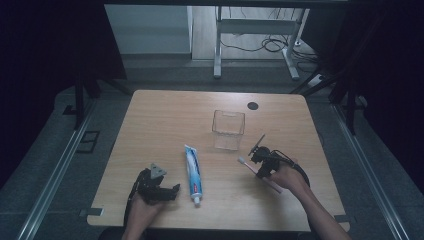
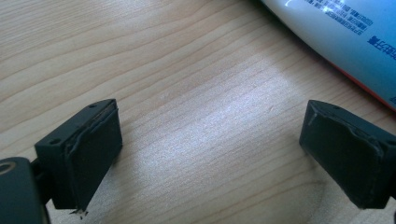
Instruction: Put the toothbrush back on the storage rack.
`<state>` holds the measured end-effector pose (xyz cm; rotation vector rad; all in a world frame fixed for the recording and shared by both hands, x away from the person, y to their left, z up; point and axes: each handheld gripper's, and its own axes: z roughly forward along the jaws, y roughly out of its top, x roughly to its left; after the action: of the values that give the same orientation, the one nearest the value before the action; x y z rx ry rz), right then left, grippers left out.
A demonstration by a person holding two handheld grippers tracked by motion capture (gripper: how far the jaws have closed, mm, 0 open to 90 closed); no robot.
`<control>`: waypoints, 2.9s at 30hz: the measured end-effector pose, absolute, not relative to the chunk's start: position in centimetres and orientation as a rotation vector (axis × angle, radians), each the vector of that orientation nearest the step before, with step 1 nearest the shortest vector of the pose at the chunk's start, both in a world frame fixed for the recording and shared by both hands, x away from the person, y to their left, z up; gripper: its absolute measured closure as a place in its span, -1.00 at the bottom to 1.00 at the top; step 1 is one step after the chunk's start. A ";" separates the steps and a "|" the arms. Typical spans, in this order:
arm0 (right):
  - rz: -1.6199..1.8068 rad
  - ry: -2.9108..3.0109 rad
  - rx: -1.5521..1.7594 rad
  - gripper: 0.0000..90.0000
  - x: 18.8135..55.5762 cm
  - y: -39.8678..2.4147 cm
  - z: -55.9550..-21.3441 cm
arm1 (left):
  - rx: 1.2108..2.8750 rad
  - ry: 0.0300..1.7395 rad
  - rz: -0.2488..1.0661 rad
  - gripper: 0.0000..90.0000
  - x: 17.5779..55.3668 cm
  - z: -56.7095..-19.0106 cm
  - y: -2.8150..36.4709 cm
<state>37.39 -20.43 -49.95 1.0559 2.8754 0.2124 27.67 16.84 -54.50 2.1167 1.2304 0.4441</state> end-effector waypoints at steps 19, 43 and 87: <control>0.278 2.875 1.109 0.73 37.5 -21.1 -49.0 | 2.116 1.230 0.444 -0.87 27.7 -54.5 16.8; 0.519 2.818 1.100 0.73 36.5 -22.5 -44.3 | 2.118 1.229 0.445 -0.88 27.7 -54.5 16.8; 0.896 2.608 1.083 0.73 38.8 -21.5 -37.6 | 2.117 1.226 0.449 -0.88 27.7 -54.5 16.9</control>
<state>38.79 -21.49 -37.61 1.0830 2.6081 0.8958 27.71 16.85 -54.51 2.1168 1.2258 0.4488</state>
